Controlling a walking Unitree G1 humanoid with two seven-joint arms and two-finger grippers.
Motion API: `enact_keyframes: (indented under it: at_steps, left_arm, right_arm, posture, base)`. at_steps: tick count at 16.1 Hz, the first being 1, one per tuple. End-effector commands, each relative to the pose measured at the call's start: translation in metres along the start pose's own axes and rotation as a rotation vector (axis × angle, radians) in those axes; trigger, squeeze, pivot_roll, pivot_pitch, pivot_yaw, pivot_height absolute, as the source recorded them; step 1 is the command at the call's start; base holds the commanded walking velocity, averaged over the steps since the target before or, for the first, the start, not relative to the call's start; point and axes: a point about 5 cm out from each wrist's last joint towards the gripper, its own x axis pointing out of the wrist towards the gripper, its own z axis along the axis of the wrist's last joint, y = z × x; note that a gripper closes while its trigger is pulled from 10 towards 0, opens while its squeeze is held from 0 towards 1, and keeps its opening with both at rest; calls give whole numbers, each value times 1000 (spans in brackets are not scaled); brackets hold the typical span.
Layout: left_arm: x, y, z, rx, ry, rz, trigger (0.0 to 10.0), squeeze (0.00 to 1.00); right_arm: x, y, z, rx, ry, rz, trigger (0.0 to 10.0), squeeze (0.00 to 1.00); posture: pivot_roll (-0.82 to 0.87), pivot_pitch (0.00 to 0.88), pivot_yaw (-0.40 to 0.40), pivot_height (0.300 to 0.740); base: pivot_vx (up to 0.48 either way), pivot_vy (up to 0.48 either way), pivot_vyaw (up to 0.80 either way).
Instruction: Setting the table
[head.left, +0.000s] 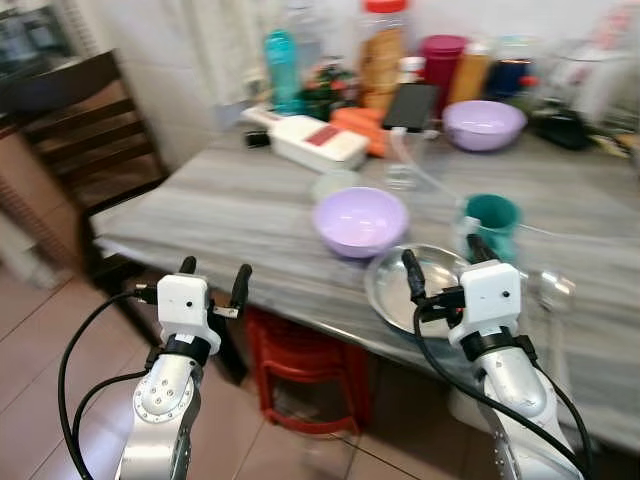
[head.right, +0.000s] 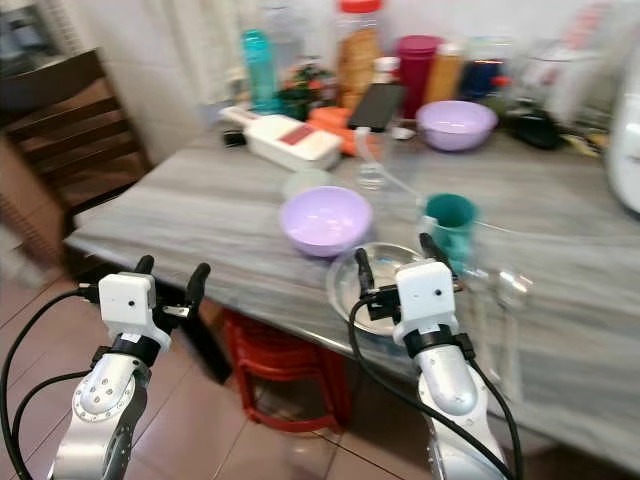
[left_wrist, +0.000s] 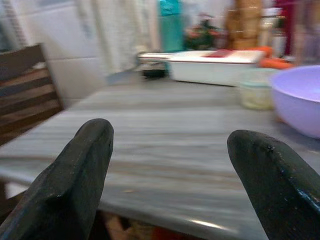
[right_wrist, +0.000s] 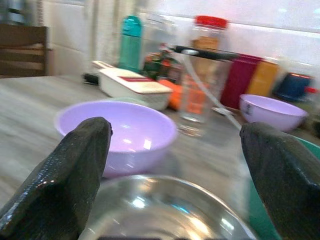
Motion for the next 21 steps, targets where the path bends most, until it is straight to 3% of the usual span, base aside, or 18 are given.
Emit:
enact_keyframes:
  at_steps: [1, 21]
  left_arm:
    - [1, 6, -1, 19, 3, 26, 10000, 0]
    - [6, 20, -4, 62, -8, 155, 10000, 0]
  right_arm:
    - [3, 4, 0, 4, -4, 19, 10000, 0]
    - [12, 18, 10, 6, -62, 106, 10000, 0]
  posture:
    - [-103, 7, 99, 740]
    - [-89, 0, 88, 740]
  base:
    - [0, 0, 800]
    - [0, 0, 800]
